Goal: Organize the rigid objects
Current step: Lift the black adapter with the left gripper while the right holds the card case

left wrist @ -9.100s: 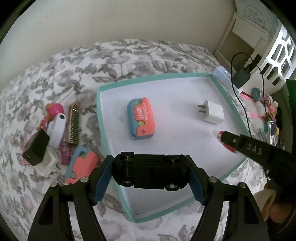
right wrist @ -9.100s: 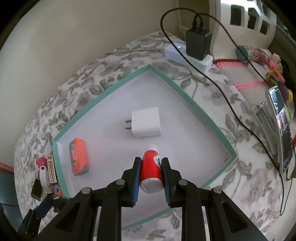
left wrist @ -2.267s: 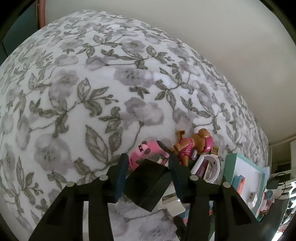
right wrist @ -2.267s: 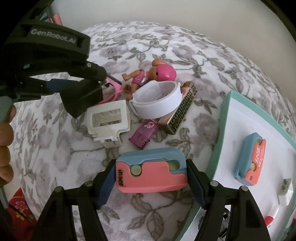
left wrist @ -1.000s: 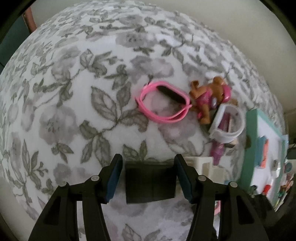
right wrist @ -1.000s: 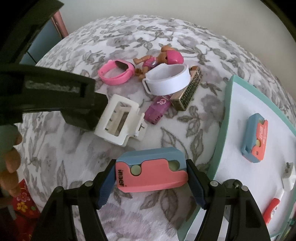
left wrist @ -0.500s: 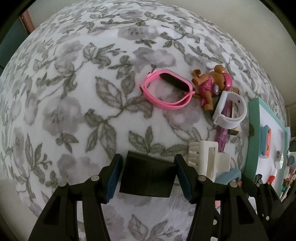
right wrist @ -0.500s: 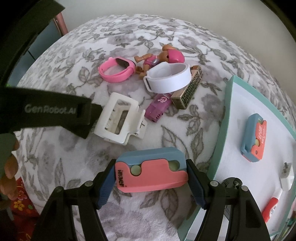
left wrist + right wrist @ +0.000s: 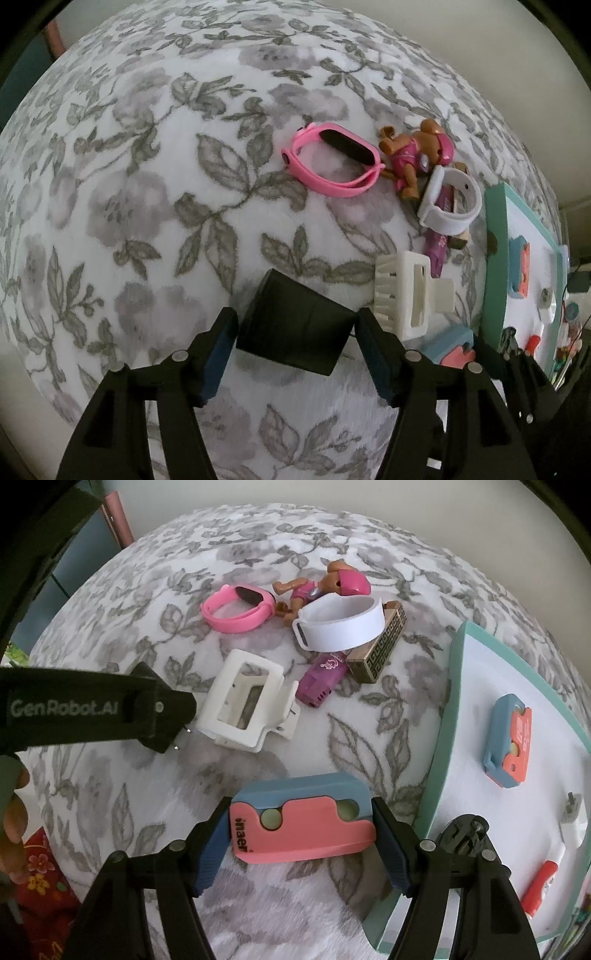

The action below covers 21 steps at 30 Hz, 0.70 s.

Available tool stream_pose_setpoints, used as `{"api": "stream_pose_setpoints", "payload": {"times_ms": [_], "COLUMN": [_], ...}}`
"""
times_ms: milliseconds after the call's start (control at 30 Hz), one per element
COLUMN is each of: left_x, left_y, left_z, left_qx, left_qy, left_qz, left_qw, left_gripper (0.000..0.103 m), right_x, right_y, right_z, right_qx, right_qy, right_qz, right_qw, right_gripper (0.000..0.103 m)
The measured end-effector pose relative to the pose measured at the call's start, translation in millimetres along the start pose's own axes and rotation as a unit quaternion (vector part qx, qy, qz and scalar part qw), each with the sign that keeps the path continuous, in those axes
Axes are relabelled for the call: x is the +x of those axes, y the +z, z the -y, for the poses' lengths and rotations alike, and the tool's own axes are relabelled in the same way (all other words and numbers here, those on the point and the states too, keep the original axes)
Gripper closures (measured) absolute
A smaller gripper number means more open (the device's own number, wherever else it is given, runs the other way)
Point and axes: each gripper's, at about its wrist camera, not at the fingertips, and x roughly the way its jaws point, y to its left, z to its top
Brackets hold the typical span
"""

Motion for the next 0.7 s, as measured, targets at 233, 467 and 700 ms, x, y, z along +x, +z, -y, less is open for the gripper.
{"api": "stream_pose_setpoints", "payload": {"times_ms": [233,467,700], "left_x": [3.4,9.4,10.3], "left_y": [-12.5,-18.0,-15.7], "left_z": [8.3,21.1,23.9], "left_qx": [0.033,0.069,0.069], "left_qy": [0.012,0.045,0.040], "left_qz": [-0.013,-0.020,-0.014], "left_qw": [0.9993,0.9964,0.9967], "left_gripper": [0.029,0.029,0.029], "right_x": [-0.6,-0.3,-0.3], "right_y": [-0.7,-0.1,0.1], "right_z": [-0.2,-0.1,0.0], "right_qx": [-0.001,-0.001,0.000], "right_qy": [0.001,0.001,0.000], "right_qz": [-0.001,0.000,0.000], "right_qw": [1.000,1.000,1.000], "right_gripper": [0.029,0.029,0.029]}}
